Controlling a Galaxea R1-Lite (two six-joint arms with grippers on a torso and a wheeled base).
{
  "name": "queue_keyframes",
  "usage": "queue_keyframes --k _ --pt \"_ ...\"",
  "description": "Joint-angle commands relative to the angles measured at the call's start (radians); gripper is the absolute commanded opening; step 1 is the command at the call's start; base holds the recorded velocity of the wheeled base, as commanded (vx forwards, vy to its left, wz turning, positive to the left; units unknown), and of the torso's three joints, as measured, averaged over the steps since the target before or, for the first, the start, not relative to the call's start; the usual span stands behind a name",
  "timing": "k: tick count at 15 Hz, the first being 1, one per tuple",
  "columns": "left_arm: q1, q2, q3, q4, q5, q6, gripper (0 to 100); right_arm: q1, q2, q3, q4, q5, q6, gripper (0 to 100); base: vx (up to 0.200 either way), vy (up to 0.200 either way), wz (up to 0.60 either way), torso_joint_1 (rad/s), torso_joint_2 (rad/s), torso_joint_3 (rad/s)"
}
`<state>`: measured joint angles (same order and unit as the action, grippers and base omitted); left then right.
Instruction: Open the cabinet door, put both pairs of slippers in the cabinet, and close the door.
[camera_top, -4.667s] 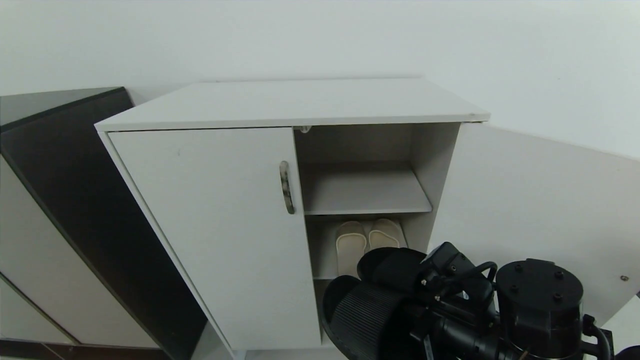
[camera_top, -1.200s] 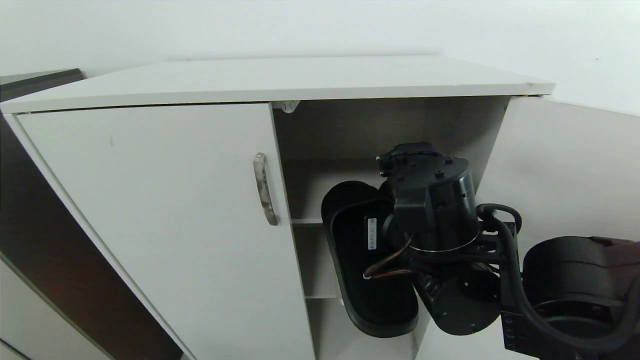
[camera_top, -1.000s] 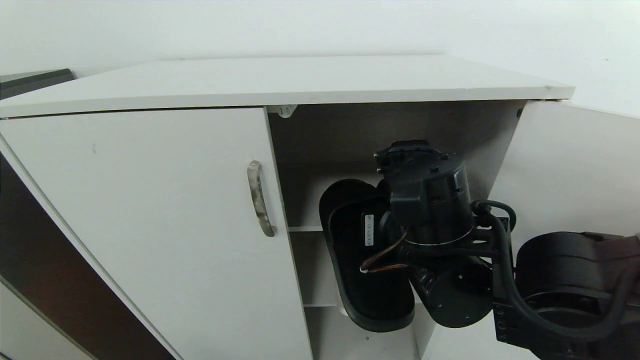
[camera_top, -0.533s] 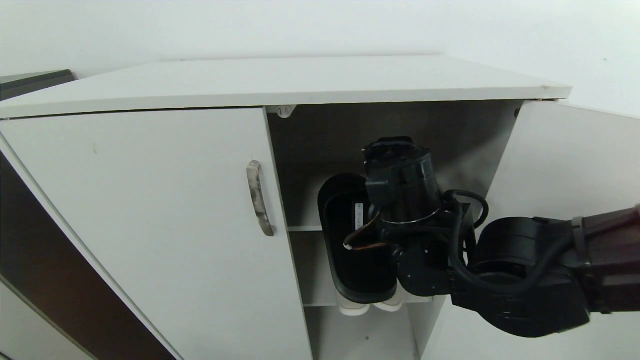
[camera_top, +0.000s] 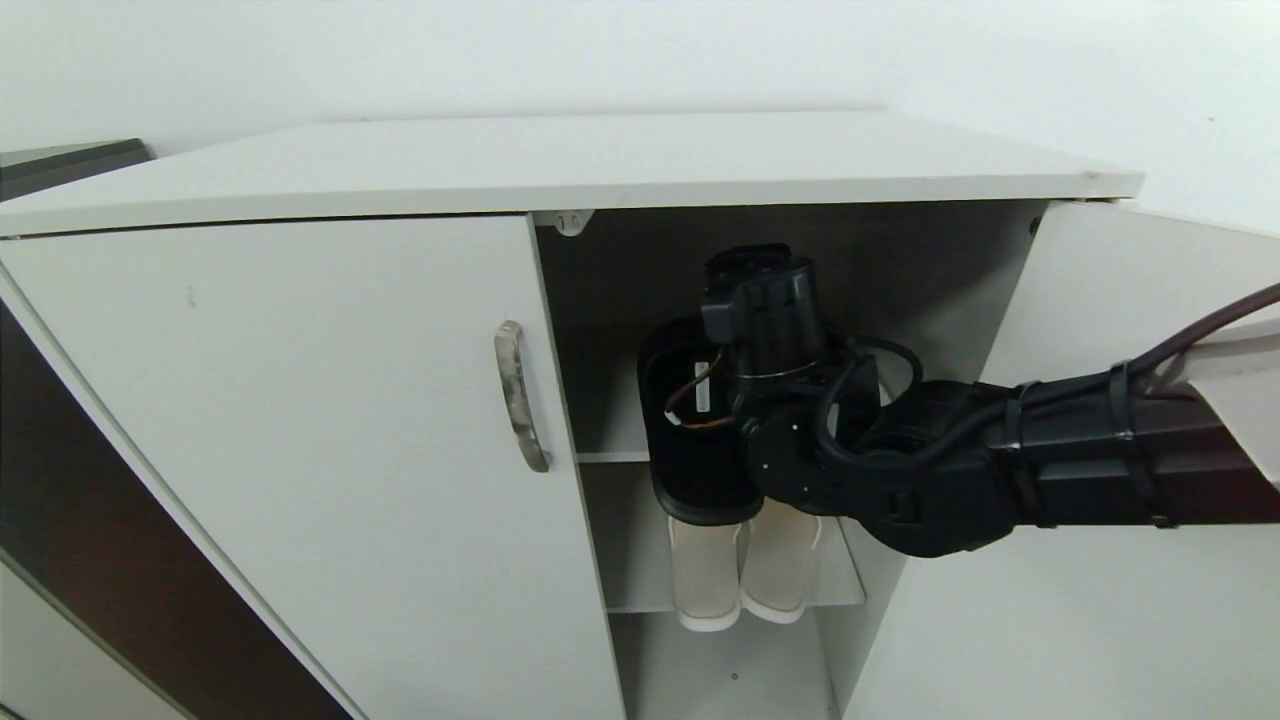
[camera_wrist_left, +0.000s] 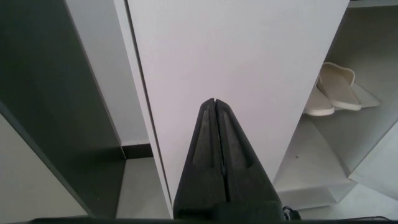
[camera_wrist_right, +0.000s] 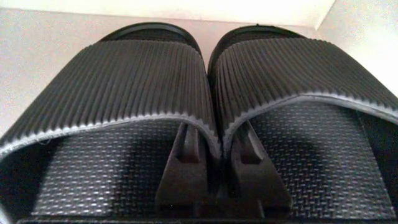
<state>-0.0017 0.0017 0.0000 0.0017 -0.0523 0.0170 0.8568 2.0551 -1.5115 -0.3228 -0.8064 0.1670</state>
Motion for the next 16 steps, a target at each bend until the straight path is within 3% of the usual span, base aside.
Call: queue_keyframes --k 1,7,16 --pt "0.0 0.0 0.0 0.0 0.0 0.0 0 -0.013 0.033 -0.032 0.001 0.027 0.0 0 0.0 0.0 0.0 0.0 0.0 0.0" --pt "0.0 0.0 0.0 0.0 0.0 0.0 0 -0.045 0.08 -0.151 0.071 0.032 -0.001 0 0.0 0.0 0.0 0.0 0.0 0.0" --pt "0.0 0.0 0.0 0.0 0.0 -0.002 0 -0.05 0.106 -0.174 0.087 0.032 -0.003 0 0.0 0.0 0.0 0.0 0.0 0.0"
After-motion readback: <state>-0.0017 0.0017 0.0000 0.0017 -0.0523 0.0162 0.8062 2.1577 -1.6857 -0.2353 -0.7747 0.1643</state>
